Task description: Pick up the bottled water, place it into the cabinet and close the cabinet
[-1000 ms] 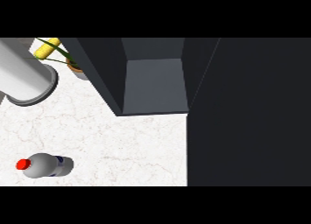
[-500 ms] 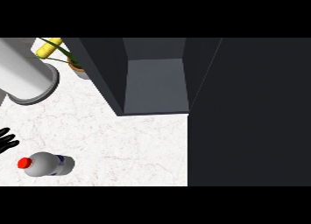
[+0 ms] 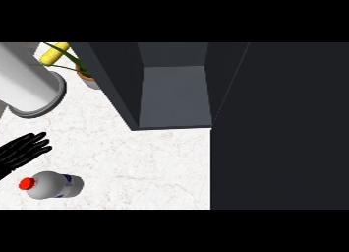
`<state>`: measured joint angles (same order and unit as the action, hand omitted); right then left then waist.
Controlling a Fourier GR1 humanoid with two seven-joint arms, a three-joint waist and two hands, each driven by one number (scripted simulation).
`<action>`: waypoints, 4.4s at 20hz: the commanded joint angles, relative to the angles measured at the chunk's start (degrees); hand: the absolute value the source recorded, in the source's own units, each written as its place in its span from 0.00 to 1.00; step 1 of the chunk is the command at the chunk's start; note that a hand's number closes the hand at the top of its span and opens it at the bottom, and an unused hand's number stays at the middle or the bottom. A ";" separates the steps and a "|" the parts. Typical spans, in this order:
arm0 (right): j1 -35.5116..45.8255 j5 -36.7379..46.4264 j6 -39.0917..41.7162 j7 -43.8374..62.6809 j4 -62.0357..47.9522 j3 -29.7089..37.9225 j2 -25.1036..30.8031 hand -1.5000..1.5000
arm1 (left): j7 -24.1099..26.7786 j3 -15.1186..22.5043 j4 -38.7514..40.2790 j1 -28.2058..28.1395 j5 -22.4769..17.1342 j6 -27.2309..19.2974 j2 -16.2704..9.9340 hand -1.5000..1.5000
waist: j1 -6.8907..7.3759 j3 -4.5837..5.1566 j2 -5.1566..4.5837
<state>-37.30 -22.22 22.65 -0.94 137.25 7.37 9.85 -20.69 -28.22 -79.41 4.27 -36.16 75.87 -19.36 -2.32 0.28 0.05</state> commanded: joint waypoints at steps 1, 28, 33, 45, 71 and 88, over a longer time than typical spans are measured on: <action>-3.04 -10.06 0.97 1.65 7.64 2.15 0.66 0.00 | -0.34 -0.90 1.96 4.09 8.49 4.73 6.74 0.00 | -0.37 0.00 -0.13; -10.02 -9.15 4.15 -6.15 6.61 2.50 2.33 0.00 | 10.50 -3.23 17.18 4.11 22.71 9.72 9.98 0.00 | -0.36 0.29 -0.34; -11.58 -9.23 3.26 -5.60 9.10 1.86 2.48 0.00 | 10.64 -3.30 23.89 5.92 22.51 9.72 11.25 1.00 | -0.19 0.23 -0.53; -12.78 -9.09 4.44 -10.24 4.42 5.35 4.26 0.00 | 16.07 -10.61 19.21 5.98 18.22 -9.03 14.09 1.00 | 1.86 0.10 0.03; -14.72 -16.19 2.14 -7.87 7.50 8.27 7.80 0.00 | 39.52 27.14 5.83 4.49 22.50 -72.43 19.35 1.00 | 1.63 -0.22 0.12; -15.57 -17.83 2.96 -8.35 8.97 7.84 7.68 0.00 | 31.49 44.78 13.84 25.93 22.63 -105.70 19.36 1.00 | 0.74 -0.19 -0.17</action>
<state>-50.61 -32.30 28.12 -14.25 135.29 15.89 18.29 14.48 15.65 -68.41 25.03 -14.14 -25.61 0.00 -1.68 0.08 -0.04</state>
